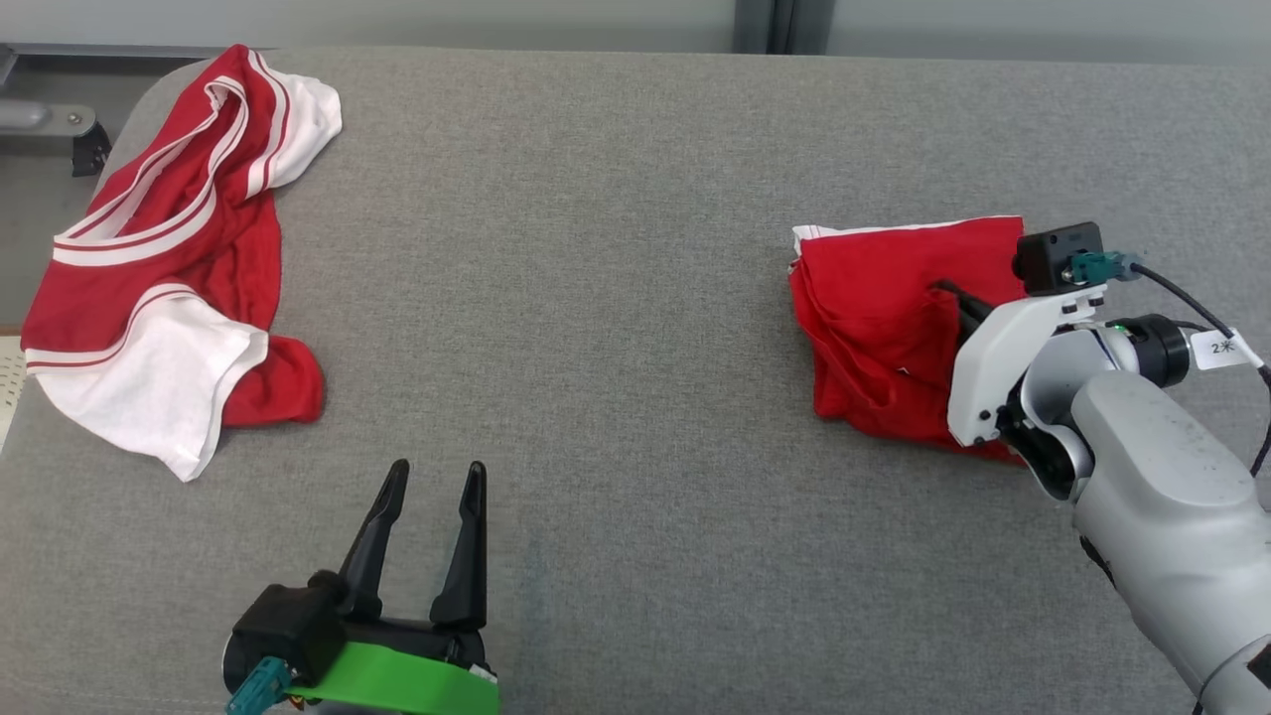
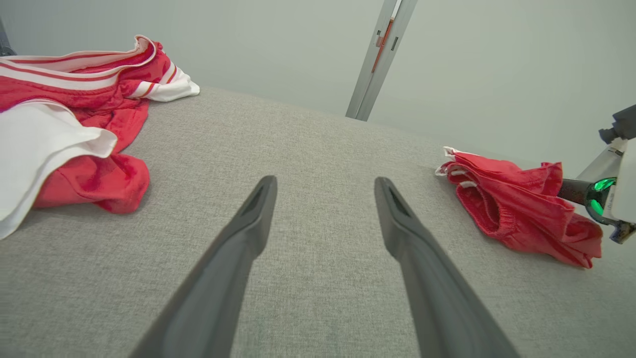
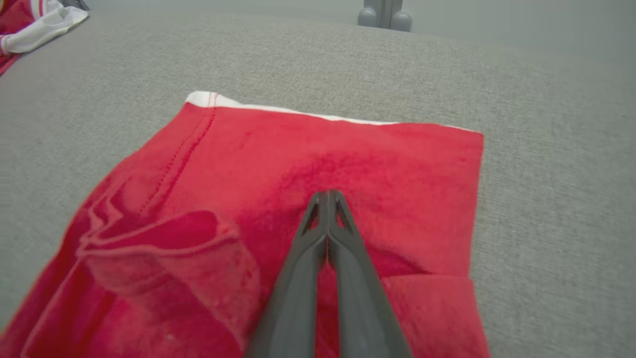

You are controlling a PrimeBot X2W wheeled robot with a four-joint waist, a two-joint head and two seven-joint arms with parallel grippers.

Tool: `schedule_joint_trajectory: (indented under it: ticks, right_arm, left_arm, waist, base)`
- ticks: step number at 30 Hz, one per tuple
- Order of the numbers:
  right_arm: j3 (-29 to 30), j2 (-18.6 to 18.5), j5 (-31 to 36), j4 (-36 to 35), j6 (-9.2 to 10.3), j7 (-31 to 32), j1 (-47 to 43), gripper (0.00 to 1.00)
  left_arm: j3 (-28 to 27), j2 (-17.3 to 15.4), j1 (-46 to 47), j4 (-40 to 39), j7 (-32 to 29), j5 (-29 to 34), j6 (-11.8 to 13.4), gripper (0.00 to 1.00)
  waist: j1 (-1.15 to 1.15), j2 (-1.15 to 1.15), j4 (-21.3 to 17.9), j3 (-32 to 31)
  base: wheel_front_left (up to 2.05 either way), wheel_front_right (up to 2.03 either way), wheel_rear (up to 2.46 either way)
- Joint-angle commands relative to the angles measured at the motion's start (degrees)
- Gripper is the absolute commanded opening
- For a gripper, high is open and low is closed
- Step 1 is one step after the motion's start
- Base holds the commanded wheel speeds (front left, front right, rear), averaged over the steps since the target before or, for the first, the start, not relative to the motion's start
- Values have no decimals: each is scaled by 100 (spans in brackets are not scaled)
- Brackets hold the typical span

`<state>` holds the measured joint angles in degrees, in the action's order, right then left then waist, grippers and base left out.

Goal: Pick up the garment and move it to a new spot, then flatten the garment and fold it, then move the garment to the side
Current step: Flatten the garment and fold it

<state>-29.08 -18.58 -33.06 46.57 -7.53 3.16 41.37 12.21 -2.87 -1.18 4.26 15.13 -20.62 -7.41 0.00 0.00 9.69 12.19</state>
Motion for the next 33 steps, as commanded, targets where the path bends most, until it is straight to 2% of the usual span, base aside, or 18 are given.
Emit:
schedule_joint_trajectory:
  ticks: [1, 4, 10, 17, 25, 31, 32, 33]
  right_arm:
    - [-108, -35, -125, -24, 8, 4, -45, 0]
    - [-475, -93, -481, -251, 8, 118, -171, 0]
    - [-1194, -432, -1199, -874, 8, 393, -401, 0]
    - [-1909, -716, -1724, -1453, 8, 652, -624, 0]
    - [-2362, -651, -1855, -1524, 8, 333, -825, 0]
    - [-2077, -672, -1763, -1502, 8, -588, -1060, 0]
    - [-1978, -686, -1710, -1480, 8, -750, -1100, 20]
    - [-1854, -712, -1614, -1448, 8, -955, -1142, 48]
  left_arm:
    - [-38, -6, 30, 14, 1, -17, -15, 100]
    - [-78, -7, -40, 19, 1, -16, -15, 100]
    - [-106, -7, -149, 6, 1, -31, -15, 100]
    - [-166, -7, -273, 10, 1, -37, -15, 100]
    - [-260, -7, -430, 71, 1, 30, -15, 100]
    - [-399, -7, -679, 139, 1, 126, -15, 100]
    - [-418, -7, -718, 144, 1, 145, -15, 100]
    - [-442, -7, -742, 144, 1, 154, -15, 100]
  waist:
    - [0, 0, 1, -44]
    - [0, 0, -52, -141]
    - [0, 0, -172, -345]
    - [0, 0, -299, -535]
    - [0, 0, -392, -805]
    - [0, 0, -469, -1172]
    - [0, 0, -485, -1214]
    - [0, 0, -502, -1245]
  base:
    - [0, 0, 0]
    - [0, 0, 0]
    - [0, 0, 0]
    - [0, 0, 0]
    - [0, 0, 0]
    - [0, 0, 0]
    - [0, 0, 0]
    - [0, 0, 0]
